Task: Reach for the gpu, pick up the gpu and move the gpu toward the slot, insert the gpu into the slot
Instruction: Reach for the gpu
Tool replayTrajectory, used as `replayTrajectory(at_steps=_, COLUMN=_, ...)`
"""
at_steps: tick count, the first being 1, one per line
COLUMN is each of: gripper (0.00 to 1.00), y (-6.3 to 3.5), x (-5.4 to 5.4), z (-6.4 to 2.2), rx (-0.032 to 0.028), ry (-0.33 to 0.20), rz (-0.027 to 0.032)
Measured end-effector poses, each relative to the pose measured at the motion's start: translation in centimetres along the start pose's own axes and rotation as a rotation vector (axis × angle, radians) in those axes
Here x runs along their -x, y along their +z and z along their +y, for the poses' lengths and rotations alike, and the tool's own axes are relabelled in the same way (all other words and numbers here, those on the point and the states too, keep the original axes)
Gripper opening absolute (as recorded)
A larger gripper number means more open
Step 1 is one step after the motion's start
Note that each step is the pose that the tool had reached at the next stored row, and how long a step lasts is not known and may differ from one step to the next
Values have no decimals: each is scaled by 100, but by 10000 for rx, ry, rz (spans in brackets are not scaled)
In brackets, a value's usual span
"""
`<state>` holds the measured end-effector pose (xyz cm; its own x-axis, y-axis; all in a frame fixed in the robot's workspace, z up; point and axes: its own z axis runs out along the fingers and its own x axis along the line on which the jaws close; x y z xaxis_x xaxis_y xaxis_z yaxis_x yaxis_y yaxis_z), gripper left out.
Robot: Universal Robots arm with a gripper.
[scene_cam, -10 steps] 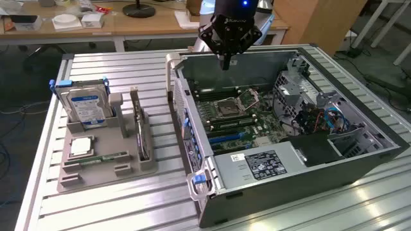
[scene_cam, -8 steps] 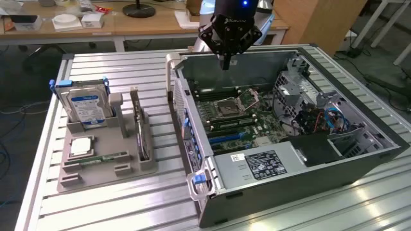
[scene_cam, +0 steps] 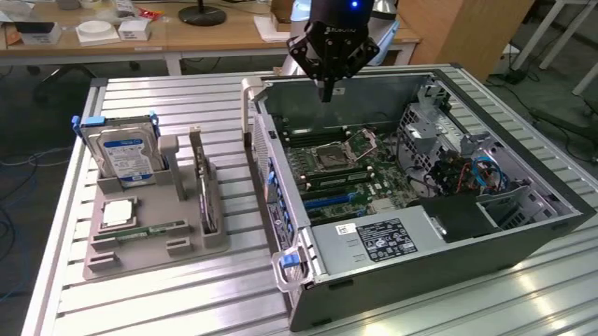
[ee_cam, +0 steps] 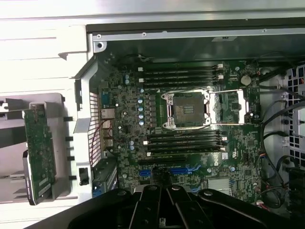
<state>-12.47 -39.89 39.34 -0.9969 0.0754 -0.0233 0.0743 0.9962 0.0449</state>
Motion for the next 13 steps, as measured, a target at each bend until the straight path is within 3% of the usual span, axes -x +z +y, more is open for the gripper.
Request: replayTrajectory(at_steps=13, gripper=10, y=-3, x=-154, z=-12, rx=2, ry=-2, rz=0)
